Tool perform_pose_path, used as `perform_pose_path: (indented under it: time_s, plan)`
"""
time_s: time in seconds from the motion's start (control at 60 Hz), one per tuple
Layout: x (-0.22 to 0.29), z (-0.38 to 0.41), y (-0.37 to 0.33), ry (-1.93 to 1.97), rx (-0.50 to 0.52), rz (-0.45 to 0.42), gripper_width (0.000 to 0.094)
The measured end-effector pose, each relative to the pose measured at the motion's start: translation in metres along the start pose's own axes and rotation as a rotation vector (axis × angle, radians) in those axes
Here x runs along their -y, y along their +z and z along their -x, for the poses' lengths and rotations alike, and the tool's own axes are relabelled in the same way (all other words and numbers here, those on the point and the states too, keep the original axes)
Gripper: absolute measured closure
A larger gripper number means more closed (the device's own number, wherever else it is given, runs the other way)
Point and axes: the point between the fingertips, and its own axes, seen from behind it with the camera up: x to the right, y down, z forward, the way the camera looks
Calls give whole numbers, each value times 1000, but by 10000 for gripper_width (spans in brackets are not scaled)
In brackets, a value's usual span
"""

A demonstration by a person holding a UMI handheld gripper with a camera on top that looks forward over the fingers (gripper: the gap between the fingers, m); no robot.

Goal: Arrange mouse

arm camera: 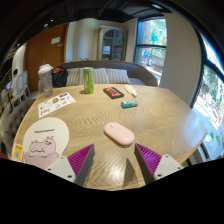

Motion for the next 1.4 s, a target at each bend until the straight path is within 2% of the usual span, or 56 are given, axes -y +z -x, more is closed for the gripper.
perform_pose_path:
  time_s: [0.217,0.333,0.5,0.6,0.7,0.8,0.917,0.983,1.0,1.117,1.2,1.267,1.4]
  plan:
    - [-3,-48,61,-52,53,34,108]
    - [6,-42,76,-18,130,22,134]
    - [27,-39,103,-12,152,-4,162]
    - [37,-37,114,-1,144,-16,228]
    - [40,-32,120,4,144,-22,431]
    - [37,-34,119,40,97,-4,470]
    - [39,-35,117,51,65,71,551]
    - [54,-34,109,53,42,64,573]
    - [59,-30,103,49,44,52,601]
    - [106,26,59,48,82,-51,605]
    - [115,83,32,41,99,-107,606]
    - [103,144,17,36,162,-121,606]
    - [46,239,11,11,226,-72,605]
